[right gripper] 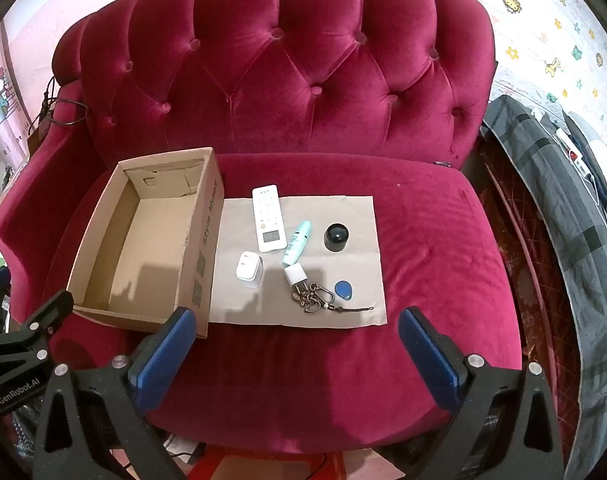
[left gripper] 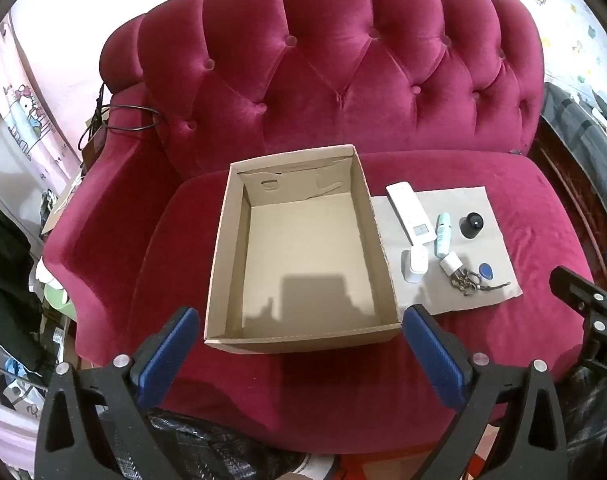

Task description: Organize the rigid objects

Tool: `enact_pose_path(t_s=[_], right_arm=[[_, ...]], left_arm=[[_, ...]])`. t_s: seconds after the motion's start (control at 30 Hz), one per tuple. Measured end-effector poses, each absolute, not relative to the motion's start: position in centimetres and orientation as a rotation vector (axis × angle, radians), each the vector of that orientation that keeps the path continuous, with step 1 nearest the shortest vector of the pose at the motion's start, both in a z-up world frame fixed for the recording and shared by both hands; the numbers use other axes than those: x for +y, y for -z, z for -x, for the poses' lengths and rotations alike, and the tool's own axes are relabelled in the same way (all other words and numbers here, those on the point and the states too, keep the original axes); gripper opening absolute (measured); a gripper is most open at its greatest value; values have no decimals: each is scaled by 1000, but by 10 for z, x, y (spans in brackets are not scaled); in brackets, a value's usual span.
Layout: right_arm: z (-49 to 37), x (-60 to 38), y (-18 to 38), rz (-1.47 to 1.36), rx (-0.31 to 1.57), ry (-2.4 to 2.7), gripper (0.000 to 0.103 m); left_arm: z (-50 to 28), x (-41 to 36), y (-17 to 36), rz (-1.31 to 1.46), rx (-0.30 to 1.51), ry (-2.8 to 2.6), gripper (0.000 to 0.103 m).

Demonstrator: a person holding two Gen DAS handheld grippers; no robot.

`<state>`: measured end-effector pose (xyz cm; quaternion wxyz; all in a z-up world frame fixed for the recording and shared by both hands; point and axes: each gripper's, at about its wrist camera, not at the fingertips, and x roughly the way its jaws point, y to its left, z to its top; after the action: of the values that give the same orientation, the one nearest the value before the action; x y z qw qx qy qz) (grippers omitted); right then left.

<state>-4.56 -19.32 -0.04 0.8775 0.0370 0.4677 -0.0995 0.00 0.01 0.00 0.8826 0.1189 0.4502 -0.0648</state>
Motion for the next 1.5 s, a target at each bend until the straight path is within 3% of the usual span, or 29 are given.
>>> enact_pose_path(t_s=[1.5], right_arm=[[52, -191, -15, -76, 934, 221, 103]], left_arm=[[5, 0, -13, -245, 900, 141, 103]])
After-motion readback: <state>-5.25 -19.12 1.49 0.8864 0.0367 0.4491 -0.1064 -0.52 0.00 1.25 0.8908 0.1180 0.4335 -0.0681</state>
